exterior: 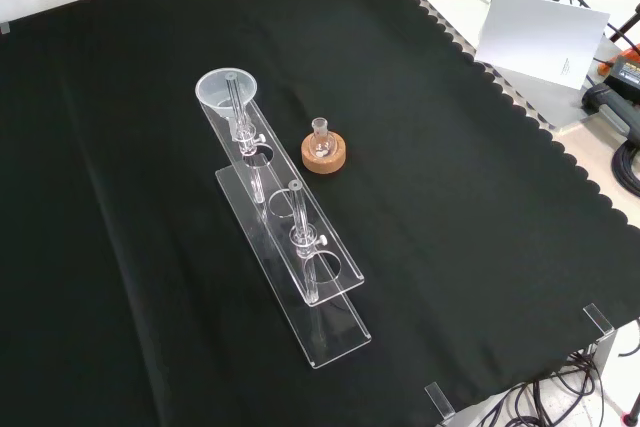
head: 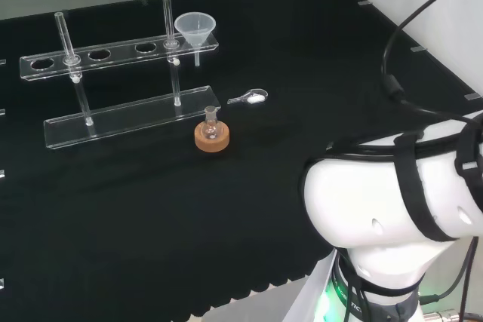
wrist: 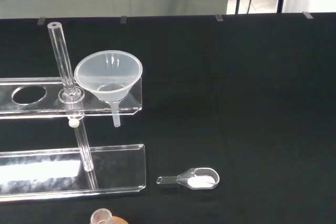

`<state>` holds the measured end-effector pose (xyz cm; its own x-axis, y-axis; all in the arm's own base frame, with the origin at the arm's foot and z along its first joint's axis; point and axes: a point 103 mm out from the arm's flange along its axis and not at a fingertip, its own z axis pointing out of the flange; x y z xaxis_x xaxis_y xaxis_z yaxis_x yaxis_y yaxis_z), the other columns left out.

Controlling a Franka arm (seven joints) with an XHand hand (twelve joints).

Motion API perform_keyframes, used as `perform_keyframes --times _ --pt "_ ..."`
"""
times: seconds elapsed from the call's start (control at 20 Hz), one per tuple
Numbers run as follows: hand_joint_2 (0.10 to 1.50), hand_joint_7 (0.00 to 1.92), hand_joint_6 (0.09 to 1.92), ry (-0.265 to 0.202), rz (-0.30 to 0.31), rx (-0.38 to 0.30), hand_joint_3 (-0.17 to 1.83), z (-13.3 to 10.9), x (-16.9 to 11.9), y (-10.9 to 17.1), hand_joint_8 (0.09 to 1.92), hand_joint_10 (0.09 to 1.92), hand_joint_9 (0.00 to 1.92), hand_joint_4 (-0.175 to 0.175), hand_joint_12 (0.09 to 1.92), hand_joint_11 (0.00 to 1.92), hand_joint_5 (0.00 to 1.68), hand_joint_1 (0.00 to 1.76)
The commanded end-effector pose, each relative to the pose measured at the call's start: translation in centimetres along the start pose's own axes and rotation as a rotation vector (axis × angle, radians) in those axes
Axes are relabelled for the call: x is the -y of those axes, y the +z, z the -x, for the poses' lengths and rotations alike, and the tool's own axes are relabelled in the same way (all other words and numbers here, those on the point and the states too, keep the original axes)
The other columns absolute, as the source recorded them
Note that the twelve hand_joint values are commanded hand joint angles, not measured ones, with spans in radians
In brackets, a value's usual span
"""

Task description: Pick up the funnel from the transparent funnel stand.

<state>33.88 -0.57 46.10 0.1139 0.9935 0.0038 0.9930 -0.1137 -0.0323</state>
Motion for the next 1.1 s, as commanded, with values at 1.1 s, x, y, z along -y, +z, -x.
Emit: perform_keyframes --times 1.1 --pt "1.05 0.08 0.09 -0.196 -0.102 0.092 0.23 -5.7 -15.8 10.7 0.59 0.67 0.27 -0.023 1.40 0.10 0.28 0.22"
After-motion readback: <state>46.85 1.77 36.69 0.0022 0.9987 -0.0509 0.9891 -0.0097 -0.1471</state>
